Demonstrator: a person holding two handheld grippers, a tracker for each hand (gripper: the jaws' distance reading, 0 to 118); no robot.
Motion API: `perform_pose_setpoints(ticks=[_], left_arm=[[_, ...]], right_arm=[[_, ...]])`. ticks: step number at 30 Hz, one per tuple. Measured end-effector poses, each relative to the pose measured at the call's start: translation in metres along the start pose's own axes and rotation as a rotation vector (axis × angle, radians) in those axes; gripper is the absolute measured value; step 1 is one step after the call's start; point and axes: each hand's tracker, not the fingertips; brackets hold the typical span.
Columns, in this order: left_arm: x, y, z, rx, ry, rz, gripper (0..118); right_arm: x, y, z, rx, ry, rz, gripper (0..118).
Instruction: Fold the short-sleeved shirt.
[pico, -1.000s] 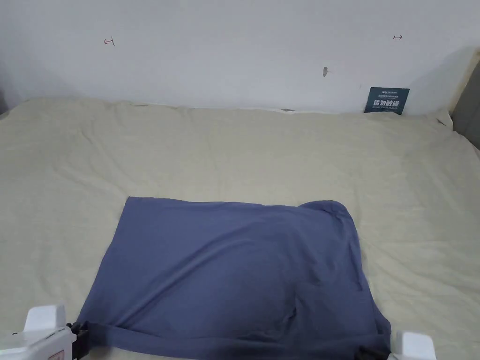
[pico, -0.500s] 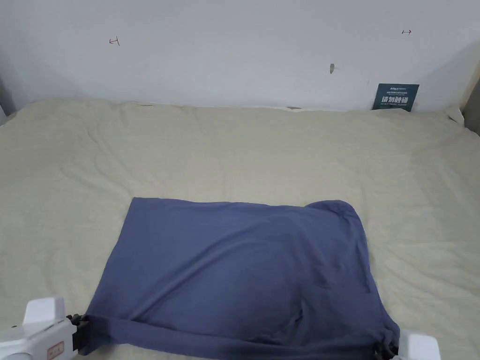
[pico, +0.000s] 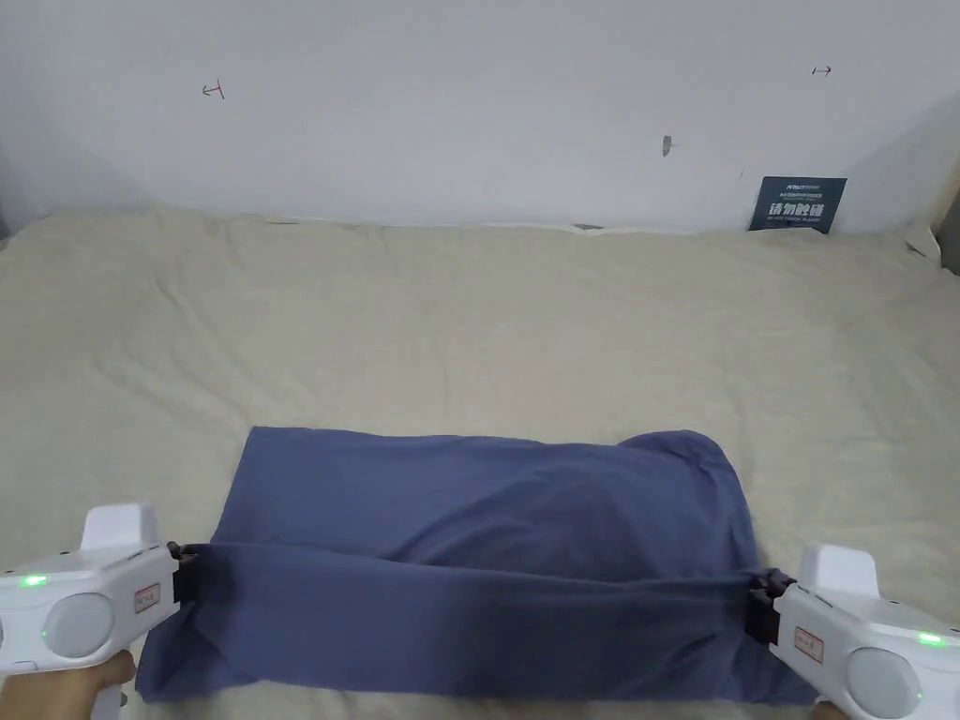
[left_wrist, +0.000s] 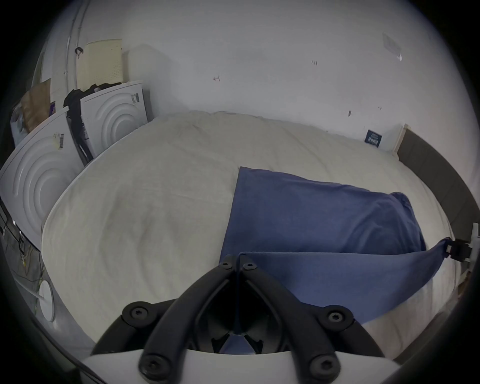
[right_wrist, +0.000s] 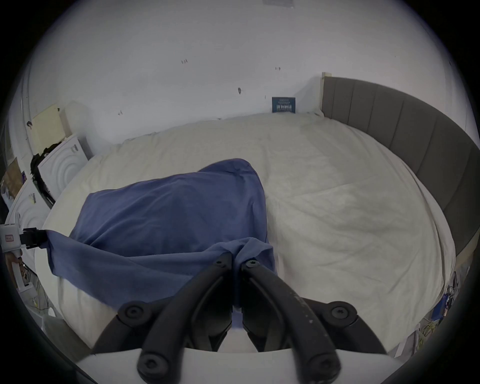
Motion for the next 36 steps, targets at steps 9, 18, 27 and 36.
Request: perform_pose_setpoints(ticks=[9,18,27,36], left_arm=[[0.013,0.000,-0.094,-0.197,0.045,-0.073,1],[0.012,0.003,-0.069,-0.172,0.010,0.009,114],[0.033,0.040,0.061,0.241,-0.049,0.043,117],[0.069,0.017,0.158,0.573,-0.012,-0.072,101]], right_arm=[[-0.007,0.003,-0.079,-0.203,-0.036,-0.086,8],[-0.001,0.007,-0.065,-0.117,-0.053,-0.056,75],[-0.040,0.046,0.079,0.271,0.024,0.001,98],[-0.045,0.031,0.160,0.588,-0.033,0.146,95]])
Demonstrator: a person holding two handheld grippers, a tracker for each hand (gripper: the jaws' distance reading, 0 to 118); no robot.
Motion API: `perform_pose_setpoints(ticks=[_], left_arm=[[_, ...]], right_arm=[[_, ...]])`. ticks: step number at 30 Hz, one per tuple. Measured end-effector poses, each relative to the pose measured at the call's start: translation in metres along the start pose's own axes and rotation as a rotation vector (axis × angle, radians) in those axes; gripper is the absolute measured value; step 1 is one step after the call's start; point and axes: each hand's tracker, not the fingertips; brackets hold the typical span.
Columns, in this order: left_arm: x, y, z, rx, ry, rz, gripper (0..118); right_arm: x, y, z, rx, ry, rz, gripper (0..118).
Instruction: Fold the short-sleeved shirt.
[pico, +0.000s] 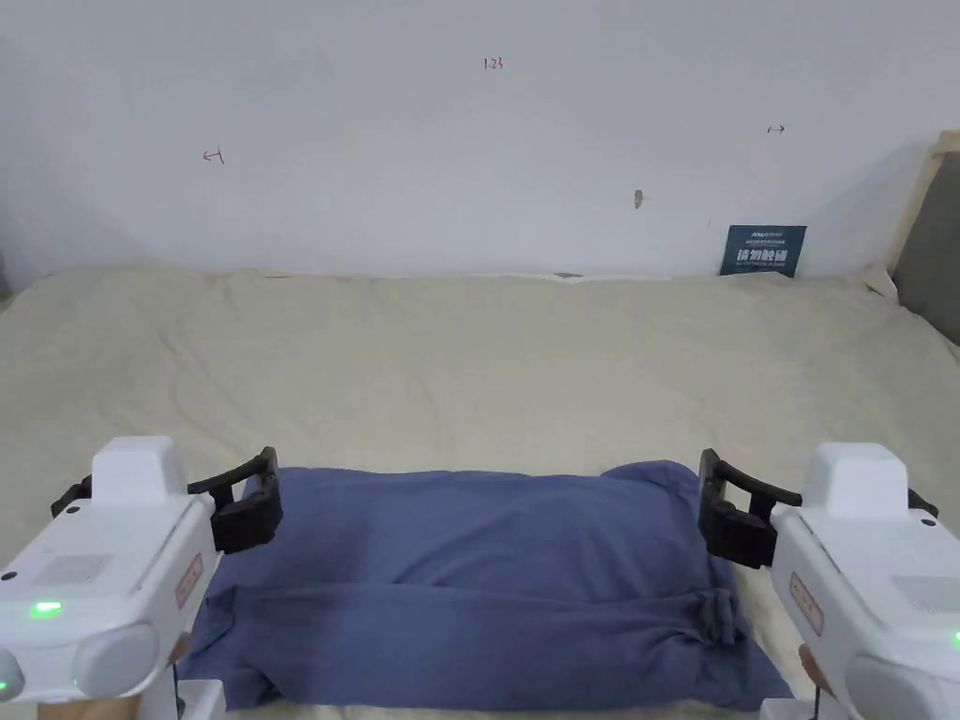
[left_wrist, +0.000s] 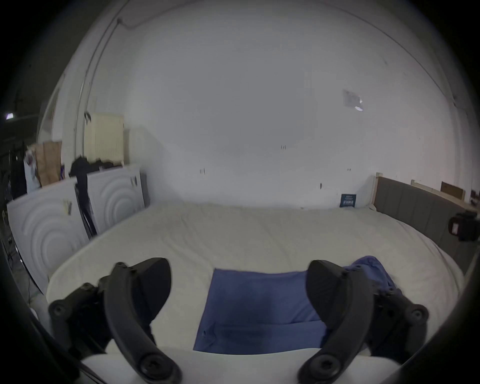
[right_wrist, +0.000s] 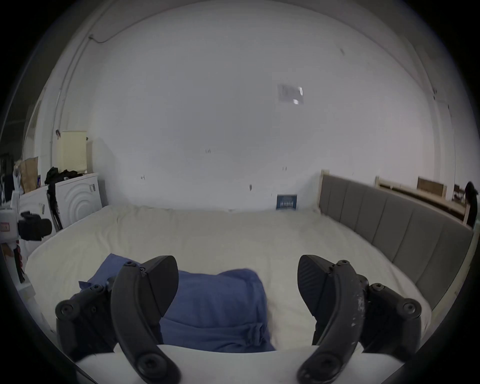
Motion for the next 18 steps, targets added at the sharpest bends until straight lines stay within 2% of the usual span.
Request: perform_pose_setpoints(ticks=[2,3,4,5,6,9,13,18], left_arm=[[0.008,-0.002,0.012,0.031,0.007,-0.035,77],[0.012,-0.003,0.016,0.043,0.009,-0.042,62],[0.013,-0.005,0.020,0.058,0.000,-0.042,37],[0.013,-0.007,0.023,0.085,-0.018,-0.039,16],[0.012,-0.008,0.024,0.101,-0.031,-0.027,0],[0.008,-0.005,0.027,0.074,-0.081,0.043,0],[0.005,-0.008,0.021,0.034,-0.060,0.021,0],[-0.009,-0.023,0.001,-0.168,-0.046,0.042,0]], right_arm=[[-0.001,-0.001,0.012,0.026,-0.020,0.011,81],[-0.001,-0.002,0.016,0.038,-0.027,0.011,70],[-0.004,-0.002,0.022,0.042,-0.033,0.011,45],[-0.004,-0.002,0.025,0.042,-0.035,0.015,20],[-0.002,-0.003,0.026,0.044,-0.038,0.015,2],[0.002,-0.003,0.028,0.033,-0.022,-0.004,2],[0.005,-0.007,0.027,0.031,-0.044,-0.007,2],[0.009,-0.011,0.024,0.012,-0.043,-0.028,2]])
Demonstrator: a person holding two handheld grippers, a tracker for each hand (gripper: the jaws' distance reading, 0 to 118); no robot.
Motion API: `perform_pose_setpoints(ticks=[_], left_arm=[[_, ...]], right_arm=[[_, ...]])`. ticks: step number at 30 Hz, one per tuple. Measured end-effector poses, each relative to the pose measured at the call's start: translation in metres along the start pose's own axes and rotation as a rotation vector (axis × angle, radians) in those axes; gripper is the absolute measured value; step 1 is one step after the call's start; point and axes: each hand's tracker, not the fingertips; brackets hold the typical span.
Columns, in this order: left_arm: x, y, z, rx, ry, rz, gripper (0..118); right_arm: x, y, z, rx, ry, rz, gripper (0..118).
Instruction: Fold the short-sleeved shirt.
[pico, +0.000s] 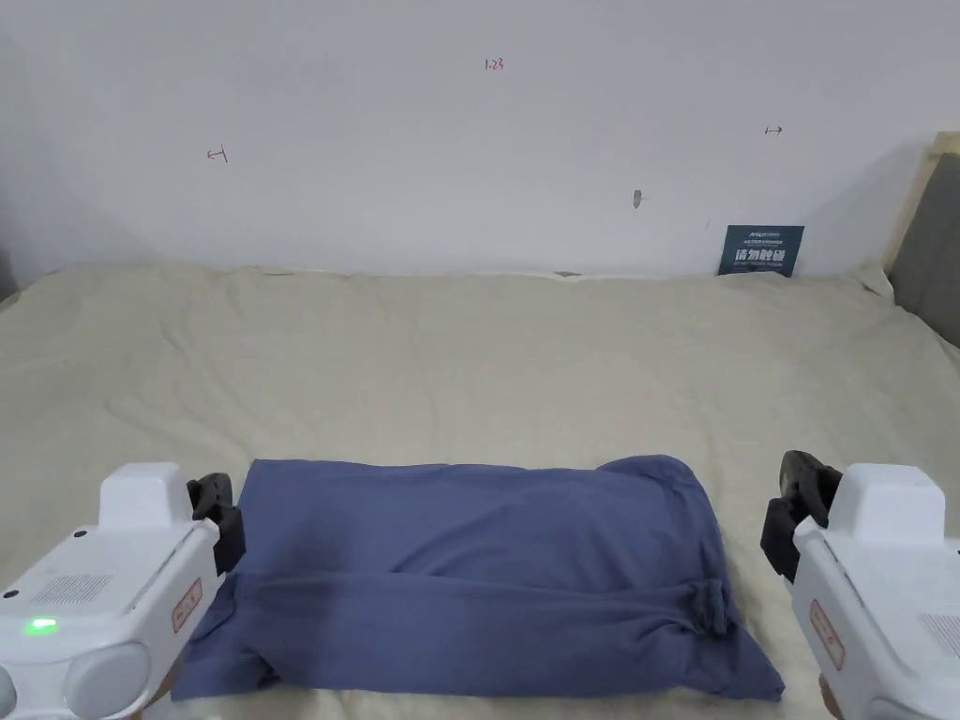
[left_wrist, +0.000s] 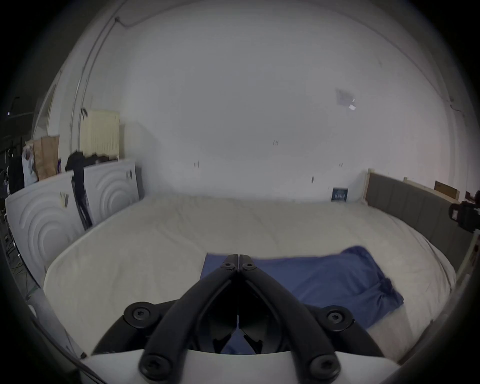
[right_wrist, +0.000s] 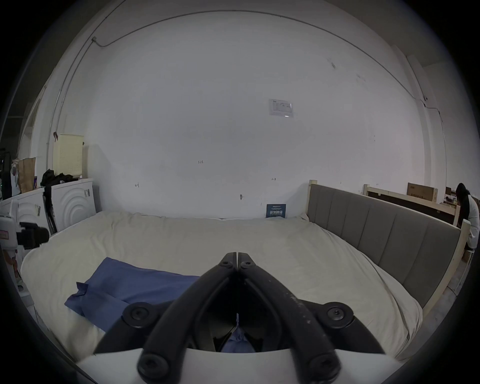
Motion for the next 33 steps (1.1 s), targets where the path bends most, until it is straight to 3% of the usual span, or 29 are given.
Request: perform_pose_setpoints(ticks=[9,11,12,14,16,17,21,25,27,30,32,33], left_arm=[[-0.052,-0.051,-0.063,-0.387,-0.023,0.104,0],[-0.064,-0.064,-0.074,-0.392,-0.017,0.158,3],[-0.069,-0.068,-0.077,-0.414,-0.012,0.166,12],[-0.079,-0.078,-0.091,-0.493,0.020,0.205,68],[-0.084,-0.087,-0.099,-0.543,0.041,0.218,111],[-0.086,-0.091,-0.103,-0.549,0.054,0.210,115],[-0.089,-0.108,-0.118,-0.617,0.102,0.159,101],[-0.087,-0.127,-0.128,-0.698,0.107,0.142,59],[-0.082,-0.132,-0.125,-0.688,0.112,0.129,55],[-0.076,-0.128,-0.121,-0.663,0.101,0.081,7],[-0.075,-0.124,-0.117,-0.629,0.073,0.070,7],[-0.075,-0.122,-0.117,-0.631,0.072,0.077,7]], right_arm=[[-0.015,0.001,-0.001,-0.048,-0.004,0.002,2],[-0.016,0.001,-0.005,-0.061,-0.004,0.009,2],[-0.017,0.000,-0.006,-0.066,-0.006,0.012,2],[-0.019,0.001,-0.008,-0.079,-0.008,0.013,2],[-0.021,-0.001,-0.011,-0.090,-0.010,0.013,2],[-0.021,-0.001,-0.013,-0.096,-0.012,0.012,2],[-0.025,-0.006,-0.020,-0.124,-0.017,0.011,2],[-0.027,-0.012,-0.027,-0.153,-0.016,0.006,2],[-0.013,-0.022,-0.038,-0.173,-0.016,0.008,2],[-0.004,-0.036,-0.049,-0.230,-0.017,-0.009,8],[0.002,-0.049,-0.059,-0.307,-0.009,-0.020,11],[0.005,-0.057,-0.064,-0.340,-0.006,-0.032,21]])
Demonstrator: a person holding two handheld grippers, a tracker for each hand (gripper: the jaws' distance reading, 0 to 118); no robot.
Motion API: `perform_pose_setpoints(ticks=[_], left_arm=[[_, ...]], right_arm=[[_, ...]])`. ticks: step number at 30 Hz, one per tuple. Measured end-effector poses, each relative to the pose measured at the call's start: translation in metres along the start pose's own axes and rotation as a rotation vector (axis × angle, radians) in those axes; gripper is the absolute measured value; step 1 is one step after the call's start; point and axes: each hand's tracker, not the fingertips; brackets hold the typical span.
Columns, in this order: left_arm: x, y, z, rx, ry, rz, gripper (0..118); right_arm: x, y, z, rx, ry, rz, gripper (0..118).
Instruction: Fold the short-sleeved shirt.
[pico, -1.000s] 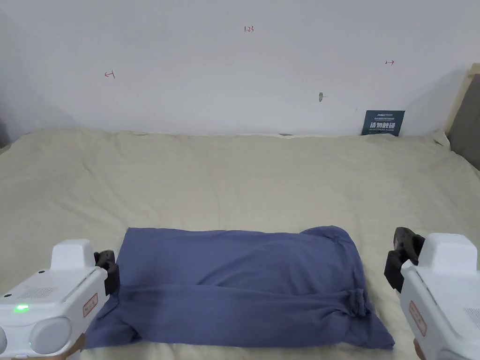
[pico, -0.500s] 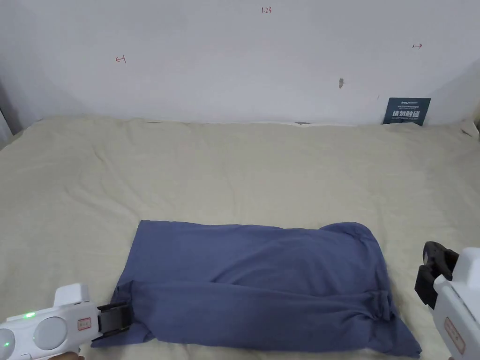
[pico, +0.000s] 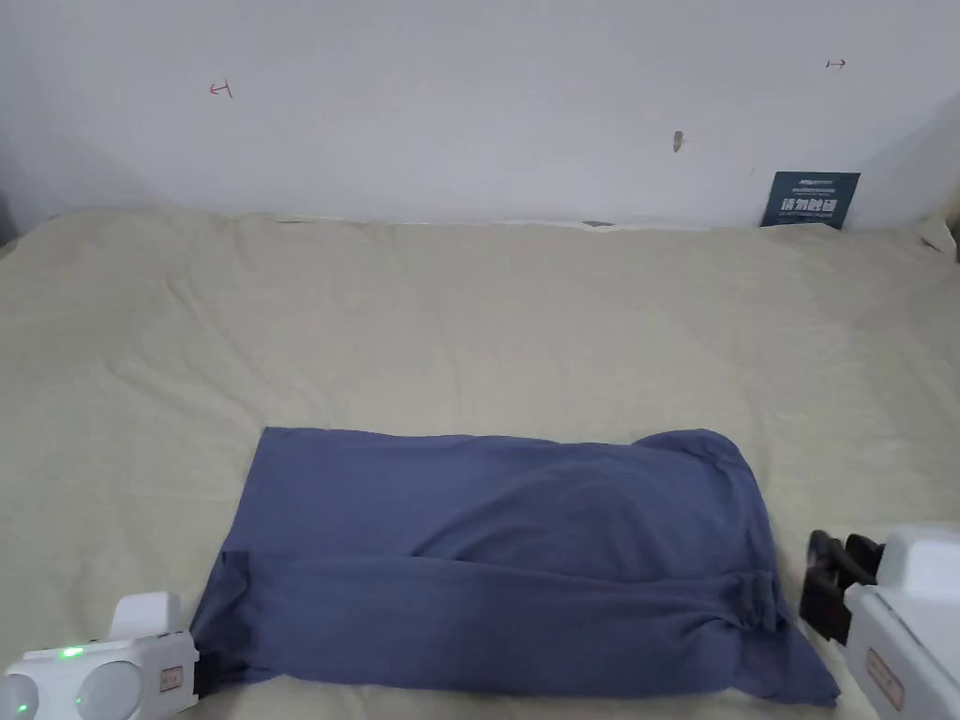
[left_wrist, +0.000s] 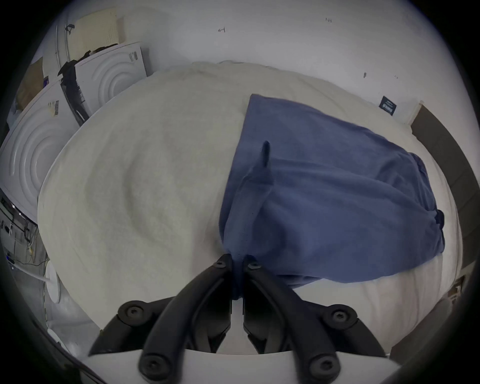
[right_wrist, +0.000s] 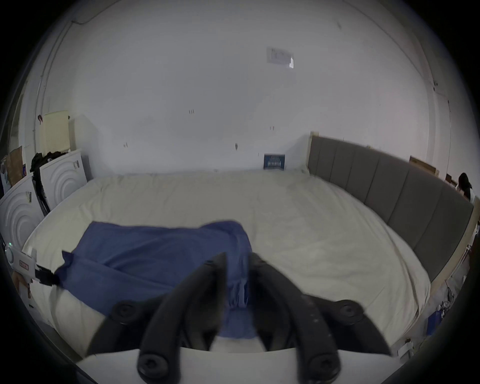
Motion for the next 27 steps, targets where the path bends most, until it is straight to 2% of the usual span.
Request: perform_pose_setpoints(ticks=[3,4,5,9,11,12,17,19,20,23,27], left_arm=[[0.002,0.005,0.016,0.059,-0.014,-0.004,7],[0.002,0.007,0.022,0.073,-0.016,-0.006,7],[0.002,0.010,0.027,0.086,-0.026,-0.005,7],[0.002,0.017,0.037,0.104,-0.043,-0.011,7],[0.004,0.019,0.038,0.105,-0.042,-0.016,7],[0.004,0.019,0.037,0.103,-0.042,-0.015,7],[0.002,0.018,0.031,0.082,-0.036,-0.016,7],[0.000,0.016,0.029,0.078,-0.035,-0.011,7],[-0.001,0.015,0.029,0.076,-0.036,-0.007,7],[-0.005,0.013,0.030,0.072,-0.036,0.010,7],[-0.011,0.009,0.042,0.085,-0.060,0.055,7]], right_arm=[[0.012,-0.024,-0.035,-0.163,-0.024,-0.015,85],[0.014,-0.034,-0.047,-0.211,-0.045,-0.015,110],[0.016,-0.043,-0.056,-0.247,-0.061,-0.021,118],[0.023,-0.068,-0.091,-0.362,-0.049,-0.020,115],[0.027,-0.076,-0.106,-0.392,-0.036,-0.058,113],[0.030,-0.080,-0.113,-0.413,-0.023,-0.082,107],[0.027,-0.089,-0.125,-0.457,-0.011,-0.100,47],[0.029,-0.087,-0.116,-0.424,0.004,-0.101,14],[0.031,-0.085,-0.113,-0.407,0.057,-0.132,14],[0.021,-0.073,-0.088,-0.368,0.016,-0.087,14],[0.025,-0.061,-0.064,-0.314,0.015,-0.093,14]])
